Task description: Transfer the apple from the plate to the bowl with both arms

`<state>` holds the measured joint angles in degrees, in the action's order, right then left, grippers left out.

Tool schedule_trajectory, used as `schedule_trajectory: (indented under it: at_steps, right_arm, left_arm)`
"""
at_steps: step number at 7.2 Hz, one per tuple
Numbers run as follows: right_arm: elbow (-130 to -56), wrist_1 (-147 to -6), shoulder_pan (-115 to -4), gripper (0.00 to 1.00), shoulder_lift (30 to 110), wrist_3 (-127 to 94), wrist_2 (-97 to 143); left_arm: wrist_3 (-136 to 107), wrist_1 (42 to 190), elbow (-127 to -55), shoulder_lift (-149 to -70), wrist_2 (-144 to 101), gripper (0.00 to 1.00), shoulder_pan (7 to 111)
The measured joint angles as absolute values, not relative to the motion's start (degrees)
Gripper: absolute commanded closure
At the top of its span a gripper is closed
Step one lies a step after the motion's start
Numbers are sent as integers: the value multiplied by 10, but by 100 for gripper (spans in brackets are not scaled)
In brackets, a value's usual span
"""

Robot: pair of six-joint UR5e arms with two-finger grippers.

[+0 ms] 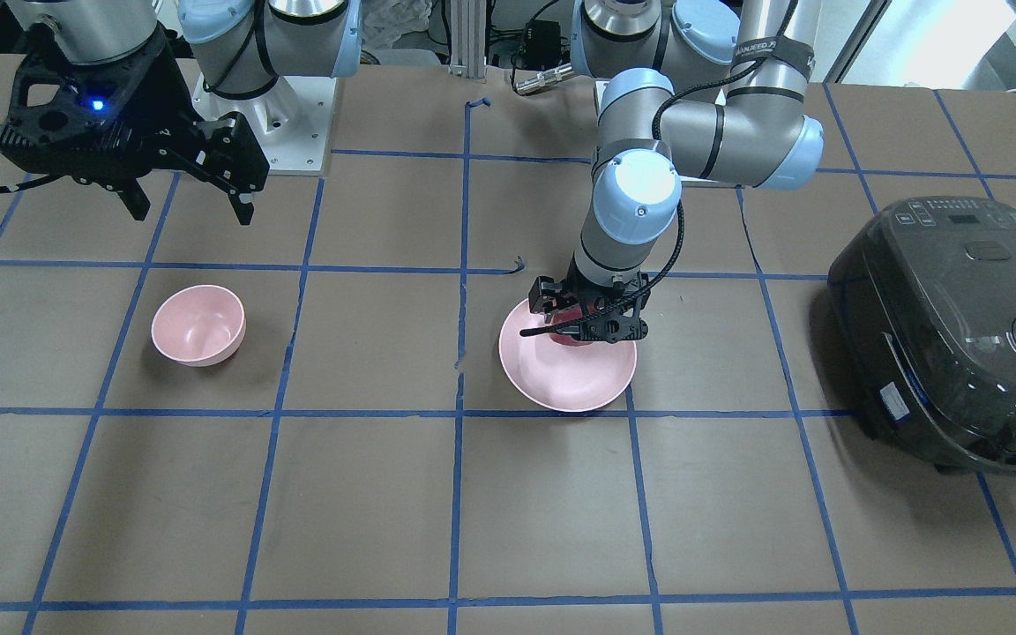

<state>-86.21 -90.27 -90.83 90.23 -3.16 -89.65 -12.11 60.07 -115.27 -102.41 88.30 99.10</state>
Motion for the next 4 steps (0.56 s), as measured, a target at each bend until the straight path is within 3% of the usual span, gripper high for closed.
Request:
schedule_trajectory:
  at_steps: [2, 4]
  right_arm:
    - [-863, -903, -909, 0, 901, -32, -896]
    - [-864, -901, -908, 0, 898, -31, -896]
  left_arm:
    - [-118, 586, -1159, -1042, 883, 0, 998]
    - [-120, 579, -1161, -1057, 886, 7, 1007]
